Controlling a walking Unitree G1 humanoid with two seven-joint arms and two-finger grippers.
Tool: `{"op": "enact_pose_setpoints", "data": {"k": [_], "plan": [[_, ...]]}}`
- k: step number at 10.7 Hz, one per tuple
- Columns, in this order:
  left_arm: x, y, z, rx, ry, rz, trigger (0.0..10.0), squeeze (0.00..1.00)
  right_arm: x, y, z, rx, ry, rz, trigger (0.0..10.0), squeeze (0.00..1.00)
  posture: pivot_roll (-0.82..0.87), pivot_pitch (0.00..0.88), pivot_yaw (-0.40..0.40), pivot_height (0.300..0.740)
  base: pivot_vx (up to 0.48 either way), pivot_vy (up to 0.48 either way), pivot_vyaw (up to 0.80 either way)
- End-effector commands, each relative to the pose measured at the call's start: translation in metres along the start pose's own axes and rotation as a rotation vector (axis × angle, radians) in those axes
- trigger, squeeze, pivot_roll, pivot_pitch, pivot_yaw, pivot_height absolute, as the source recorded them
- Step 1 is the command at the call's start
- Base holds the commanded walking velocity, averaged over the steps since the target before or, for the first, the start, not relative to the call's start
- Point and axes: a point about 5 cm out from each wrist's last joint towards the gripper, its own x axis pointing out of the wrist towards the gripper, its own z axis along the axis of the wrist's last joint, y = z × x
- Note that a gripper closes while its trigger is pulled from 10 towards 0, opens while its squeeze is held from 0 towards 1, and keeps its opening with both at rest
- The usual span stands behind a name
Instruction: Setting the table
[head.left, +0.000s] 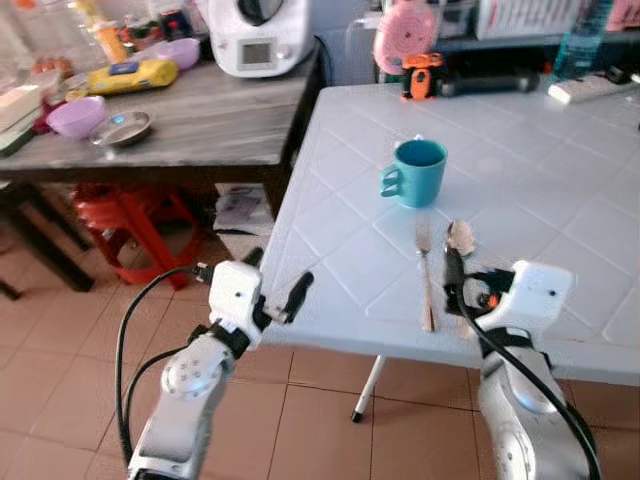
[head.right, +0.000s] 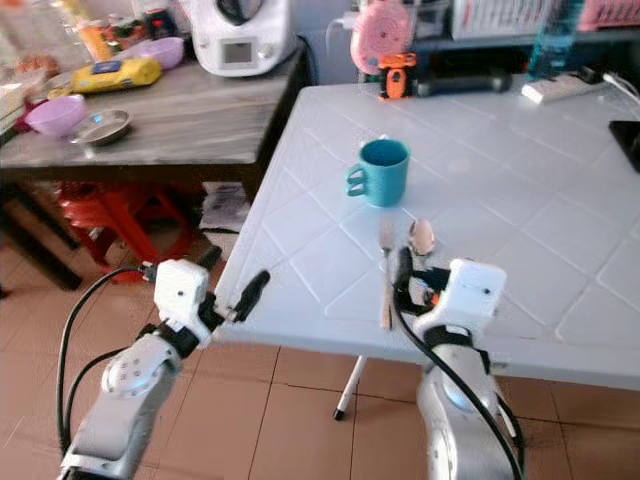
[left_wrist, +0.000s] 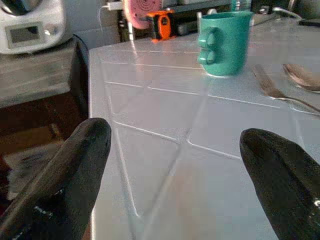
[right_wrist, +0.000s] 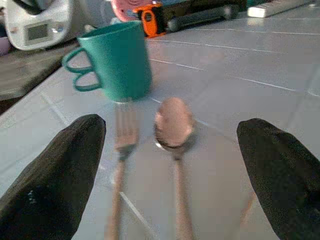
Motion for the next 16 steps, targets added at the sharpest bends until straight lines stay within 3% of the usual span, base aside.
{"op": "enact_pose_setpoints", "data": {"k": [1, 4, 9, 14, 15, 16], "plan": [[-0.002, 0.0, -0.001, 0.008, -0.002, -0.031, 10.0, 0.0, 0.002, 0.004, -0.001, 0.011, 0.014, 0.007, 10.0, 0.0, -0.1, 0.122, 0.132, 0.74, 0.0, 0.0, 0.0], [-0.006, -0.003, -0.001, 0.043, -0.004, -0.195, 10.0, 0.0, 0.014, 0.013, -0.001, 0.037, 0.049, 0.05, 10.0, 0.0, -0.09, 0.123, 0.12, 0.74, 0.0, 0.0, 0.0], [-0.007, -0.007, -0.003, 0.069, -0.007, -0.223, 10.0, 0.0, 0.024, 0.034, -0.009, 0.046, 0.13, 0.106, 10.0, 0.0, -0.09, 0.126, 0.118, 0.74, 0.0, 0.0, 0.0], [-0.006, -0.011, -0.002, 0.069, -0.016, -0.28, 10.0, 0.0, 0.023, 0.036, -0.025, 0.025, 0.237, 0.092, 10.0, 0.0, -0.09, 0.125, 0.122, 0.74, 0.0, 0.0, 0.0], [-0.006, -0.013, -0.002, 0.064, -0.015, -0.288, 10.0, 0.0, 0.024, 0.031, -0.028, 0.026, 0.259, 0.065, 8.4, 0.0, -0.09, 0.125, 0.123, 0.74, 0.0, 0.0, 0.0], [-0.006, -0.014, -0.002, 0.064, -0.015, -0.293, 10.0, 0.0, 0.024, 0.03, -0.029, 0.025, 0.266, 0.059, 1.6, 0.0, -0.09, 0.125, 0.123, 0.74, 0.0, 0.0, 0.0]]}}
